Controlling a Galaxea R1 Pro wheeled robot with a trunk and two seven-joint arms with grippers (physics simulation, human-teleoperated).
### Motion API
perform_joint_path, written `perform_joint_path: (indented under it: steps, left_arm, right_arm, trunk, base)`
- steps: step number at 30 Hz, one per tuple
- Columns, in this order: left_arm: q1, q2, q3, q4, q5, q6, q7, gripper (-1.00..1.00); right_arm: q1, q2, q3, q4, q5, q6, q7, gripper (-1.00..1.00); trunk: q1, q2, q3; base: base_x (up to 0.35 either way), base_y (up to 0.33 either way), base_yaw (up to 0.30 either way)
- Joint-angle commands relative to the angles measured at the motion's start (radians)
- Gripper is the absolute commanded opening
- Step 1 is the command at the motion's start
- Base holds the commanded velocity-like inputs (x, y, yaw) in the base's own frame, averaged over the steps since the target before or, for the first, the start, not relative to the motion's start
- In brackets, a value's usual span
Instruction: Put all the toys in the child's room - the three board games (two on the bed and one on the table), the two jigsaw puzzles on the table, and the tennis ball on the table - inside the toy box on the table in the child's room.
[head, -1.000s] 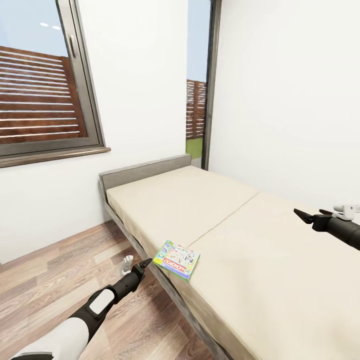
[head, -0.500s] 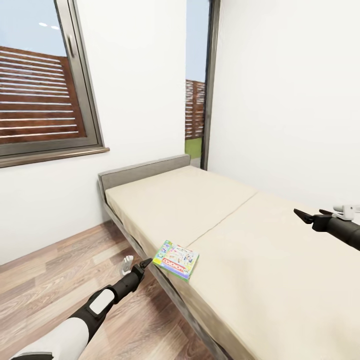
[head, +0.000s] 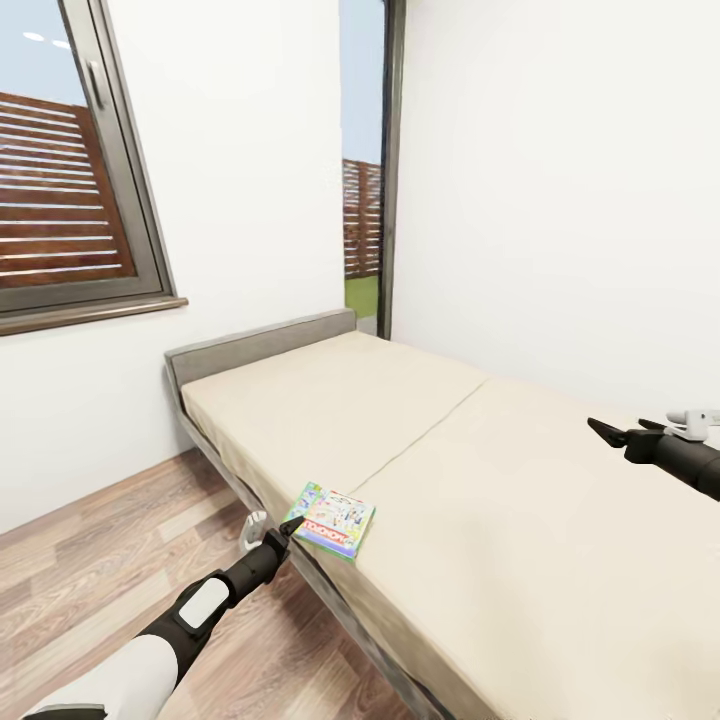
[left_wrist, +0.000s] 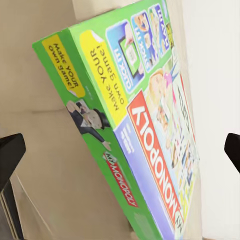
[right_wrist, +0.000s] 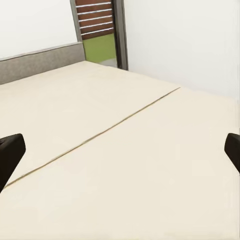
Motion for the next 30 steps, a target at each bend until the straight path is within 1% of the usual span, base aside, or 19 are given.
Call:
perform_joint_path:
  steps: [1, 11, 30]
  left_arm:
    - [0.000, 0.000, 0.001, 0.000, 0.008, 0.009, -0.002, 1.00]
    - [0.000, 0.001, 0.001, 0.000, 0.009, 0.008, -0.003, 1.00]
    - [0.000, 0.000, 0.001, 0.000, 0.009, 0.006, -0.004, 1.00]
  right_arm:
    - [-0.001, 0.000, -0.001, 0.000, -0.006, 0.007, 0.001, 1.00]
    - [0.004, 0.000, 0.000, 0.000, -0.005, 0.007, 0.001, 1.00]
    - [0.008, 0.000, 0.001, -0.001, -0.006, 0.007, 0.001, 1.00]
  trunk:
    - [0.000, 0.000, -0.001]
    - [0.000, 0.000, -0.001]
    - [0.000, 0.000, -0.001]
  base:
    - [0.000, 0.000, -0.106]
    - [0.000, 0.000, -0.052]
    - [0.000, 0.000, -0.008]
